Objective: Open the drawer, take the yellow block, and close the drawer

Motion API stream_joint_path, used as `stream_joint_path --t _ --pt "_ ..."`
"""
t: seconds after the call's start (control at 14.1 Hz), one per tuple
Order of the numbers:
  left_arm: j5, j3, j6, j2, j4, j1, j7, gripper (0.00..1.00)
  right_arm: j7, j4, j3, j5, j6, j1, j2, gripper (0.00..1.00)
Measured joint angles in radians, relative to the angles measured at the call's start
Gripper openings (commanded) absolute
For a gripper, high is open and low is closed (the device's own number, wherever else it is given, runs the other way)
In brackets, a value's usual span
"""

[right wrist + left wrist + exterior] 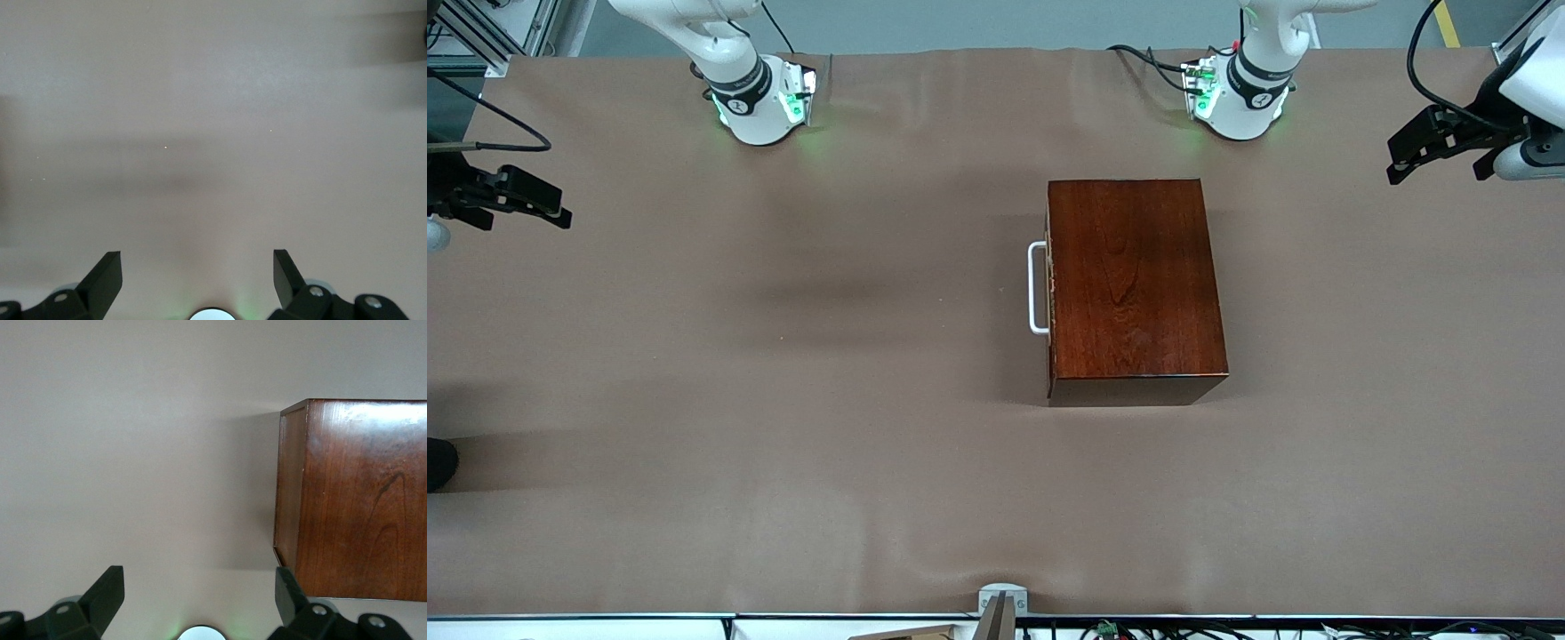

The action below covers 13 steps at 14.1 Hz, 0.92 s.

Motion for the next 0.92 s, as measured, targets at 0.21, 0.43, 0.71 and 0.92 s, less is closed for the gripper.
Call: stream_joint_path --t 0.21,0.43,0.71,0.92 --pt "0.000 0.000 0.000 0.000 0.002 0.000 0.000 1.00 0.000 0.000 0.000 0.000 0.000 0.000 0.000 1.00" --pt "0.000 0.000 -0.001 0.000 0.015 0.000 0.000 1.00 0.000 0.000 0.000 0.000 0.000 0.000 0.000 1.00" --pt "0.000 0.000 -0.012 0.000 0.022 0.000 0.000 1.00 -0.001 0.000 0.000 0.000 0.000 0.000 0.000 1.00" --pt "0.000 0.000 -0.013 0.000 0.022 0.000 0.000 1.00 -0.001 0.000 0.000 0.000 0.000 0.000 0.000 1.00"
